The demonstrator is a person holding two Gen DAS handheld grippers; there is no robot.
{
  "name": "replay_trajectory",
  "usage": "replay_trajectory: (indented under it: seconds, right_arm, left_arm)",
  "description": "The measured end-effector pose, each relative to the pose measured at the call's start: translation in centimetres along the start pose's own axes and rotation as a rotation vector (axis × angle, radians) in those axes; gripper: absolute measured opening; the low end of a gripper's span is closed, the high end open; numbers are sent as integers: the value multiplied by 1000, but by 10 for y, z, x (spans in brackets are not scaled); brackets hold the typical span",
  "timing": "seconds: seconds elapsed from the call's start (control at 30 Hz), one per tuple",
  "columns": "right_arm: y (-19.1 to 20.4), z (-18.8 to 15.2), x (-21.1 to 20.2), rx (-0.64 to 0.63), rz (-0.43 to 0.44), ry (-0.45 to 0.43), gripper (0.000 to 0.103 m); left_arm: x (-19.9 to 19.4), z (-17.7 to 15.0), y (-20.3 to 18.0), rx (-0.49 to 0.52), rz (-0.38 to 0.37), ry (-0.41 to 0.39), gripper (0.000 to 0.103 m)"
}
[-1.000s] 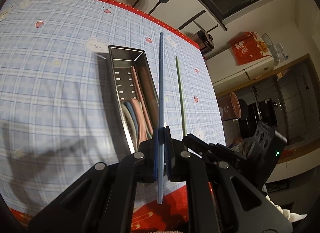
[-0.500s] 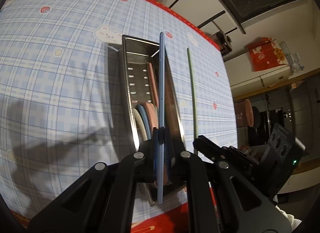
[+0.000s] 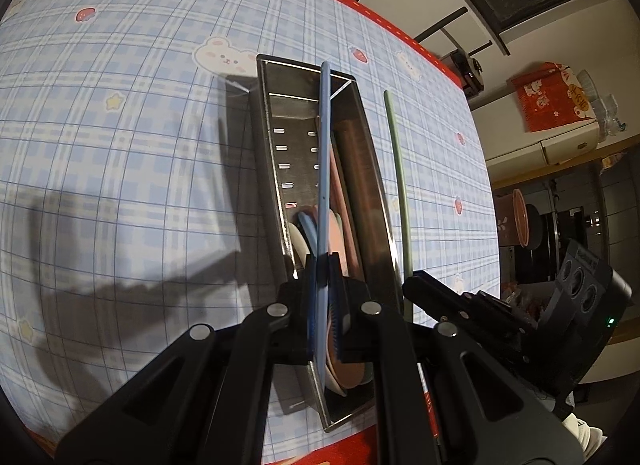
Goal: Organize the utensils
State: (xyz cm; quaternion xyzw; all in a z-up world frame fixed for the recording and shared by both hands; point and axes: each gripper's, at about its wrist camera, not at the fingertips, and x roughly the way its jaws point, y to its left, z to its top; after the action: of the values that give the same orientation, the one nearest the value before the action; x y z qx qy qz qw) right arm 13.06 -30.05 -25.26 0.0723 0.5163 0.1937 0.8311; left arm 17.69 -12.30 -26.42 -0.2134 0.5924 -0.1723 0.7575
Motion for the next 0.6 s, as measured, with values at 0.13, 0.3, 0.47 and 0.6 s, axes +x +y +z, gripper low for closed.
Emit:
replay_trajectory:
  seconds: [0.13, 0.3, 0.47, 0.6]
  right_arm:
    - [0, 2, 4, 1, -5, 11, 7]
    - [1, 4, 7, 2, -9, 29, 7]
    - [5, 6, -3, 2, -21, 9, 10]
    - [9, 7, -13, 13, -45, -10, 41]
  left_arm:
    - [2, 2, 1, 6, -3, 8, 10]
    - [-8, 5, 3, 14, 2, -13, 27]
    - [-34, 7, -2, 77, 60, -71, 46]
    - [-62, 6, -7, 145, 109, -122, 57]
